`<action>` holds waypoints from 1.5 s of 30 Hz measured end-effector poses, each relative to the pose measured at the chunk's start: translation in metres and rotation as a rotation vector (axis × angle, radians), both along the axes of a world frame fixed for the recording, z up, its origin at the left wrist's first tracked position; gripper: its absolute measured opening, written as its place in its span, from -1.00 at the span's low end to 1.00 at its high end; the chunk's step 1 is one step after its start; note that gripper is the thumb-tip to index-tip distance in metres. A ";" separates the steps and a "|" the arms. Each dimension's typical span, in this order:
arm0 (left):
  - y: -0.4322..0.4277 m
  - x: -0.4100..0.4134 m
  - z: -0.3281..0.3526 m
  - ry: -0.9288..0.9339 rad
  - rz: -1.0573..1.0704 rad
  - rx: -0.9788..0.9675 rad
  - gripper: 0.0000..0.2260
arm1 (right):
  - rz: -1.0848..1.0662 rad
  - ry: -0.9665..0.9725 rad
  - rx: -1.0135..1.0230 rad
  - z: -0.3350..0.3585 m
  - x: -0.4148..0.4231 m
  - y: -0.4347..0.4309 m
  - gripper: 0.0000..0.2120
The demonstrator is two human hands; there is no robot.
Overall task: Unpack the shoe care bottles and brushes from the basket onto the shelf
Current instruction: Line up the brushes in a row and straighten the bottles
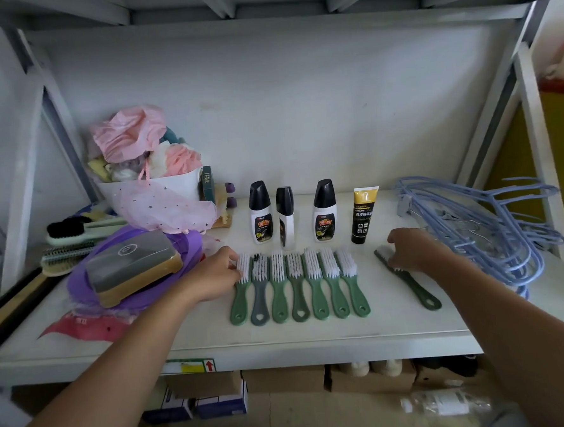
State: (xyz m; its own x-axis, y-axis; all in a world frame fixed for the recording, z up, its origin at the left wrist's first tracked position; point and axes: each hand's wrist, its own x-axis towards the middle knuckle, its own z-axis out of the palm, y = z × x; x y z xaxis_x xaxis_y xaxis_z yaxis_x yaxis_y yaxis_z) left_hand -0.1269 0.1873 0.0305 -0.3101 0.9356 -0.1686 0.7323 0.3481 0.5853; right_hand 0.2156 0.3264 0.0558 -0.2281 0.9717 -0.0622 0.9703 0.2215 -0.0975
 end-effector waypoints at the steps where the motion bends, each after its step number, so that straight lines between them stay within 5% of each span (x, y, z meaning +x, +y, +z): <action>1: 0.001 0.000 0.000 0.001 -0.001 0.006 -0.69 | 0.012 0.003 0.012 -0.001 -0.002 0.000 -0.60; 13: 0.001 0.002 0.001 0.013 -0.010 0.012 -0.68 | 0.130 0.173 0.018 -0.004 -0.025 -0.010 -0.61; 45: 0.000 0.002 0.001 0.002 -0.005 0.003 -0.63 | 0.140 0.166 -0.021 -0.003 -0.032 -0.013 -0.60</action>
